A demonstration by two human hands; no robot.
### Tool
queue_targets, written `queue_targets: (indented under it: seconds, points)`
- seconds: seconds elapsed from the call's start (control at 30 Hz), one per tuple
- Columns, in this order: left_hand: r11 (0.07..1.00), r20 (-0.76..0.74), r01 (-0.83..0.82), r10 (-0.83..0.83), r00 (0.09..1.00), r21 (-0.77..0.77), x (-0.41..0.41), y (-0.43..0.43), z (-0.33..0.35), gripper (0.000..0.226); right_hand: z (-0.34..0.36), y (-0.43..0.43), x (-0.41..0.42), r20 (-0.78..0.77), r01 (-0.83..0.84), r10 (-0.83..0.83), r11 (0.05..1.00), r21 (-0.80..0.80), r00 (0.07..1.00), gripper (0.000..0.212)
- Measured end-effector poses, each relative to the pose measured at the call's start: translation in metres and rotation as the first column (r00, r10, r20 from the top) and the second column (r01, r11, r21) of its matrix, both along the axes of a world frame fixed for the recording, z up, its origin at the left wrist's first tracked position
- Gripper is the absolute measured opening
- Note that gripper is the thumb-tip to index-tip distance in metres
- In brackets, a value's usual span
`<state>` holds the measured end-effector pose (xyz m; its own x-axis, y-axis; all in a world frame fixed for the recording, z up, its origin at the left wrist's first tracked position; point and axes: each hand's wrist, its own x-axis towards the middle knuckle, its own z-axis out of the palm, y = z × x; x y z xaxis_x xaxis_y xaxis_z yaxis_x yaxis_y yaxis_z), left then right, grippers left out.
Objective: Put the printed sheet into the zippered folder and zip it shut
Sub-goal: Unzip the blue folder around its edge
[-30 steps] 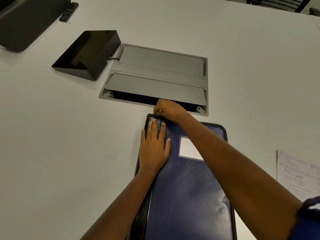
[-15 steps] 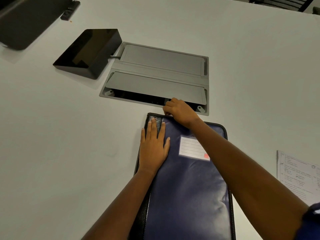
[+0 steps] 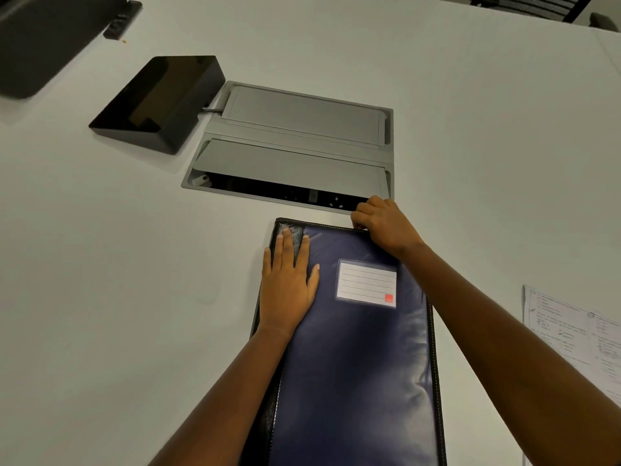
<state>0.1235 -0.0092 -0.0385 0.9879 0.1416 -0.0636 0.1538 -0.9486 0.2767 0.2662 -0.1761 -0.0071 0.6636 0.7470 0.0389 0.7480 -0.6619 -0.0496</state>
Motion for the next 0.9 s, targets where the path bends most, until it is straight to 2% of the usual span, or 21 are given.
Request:
queue_targets:
  seconds: [0.37,0.57,0.77,0.9]
  points:
    - [1.000,0.000,0.006,-0.006,1.000,0.005,-0.001,0.000,0.001,0.059,0.004,-0.071,-0.007,-0.003,0.224,-0.225,0.972,-0.065,0.974,0.016]
    - [1.000,0.007,0.010,-0.010,1.000,0.012,-0.001,-0.001,0.000,0.059,0.000,-0.108,-0.028,-0.045,0.388,-0.386,0.920,0.052,0.921,0.015]
    - [0.997,-0.039,0.028,-0.025,0.999,0.068,-0.002,-0.006,0.004,0.058,-0.014,-0.104,-0.054,-0.147,0.575,-0.556,0.797,0.183,0.818,0.008]
    - [0.988,-0.059,0.154,-0.152,0.987,0.026,-0.016,-0.031,0.008,0.059,-0.018,-0.094,-0.063,-0.245,0.665,-0.619,0.694,0.274,0.746,0.015]
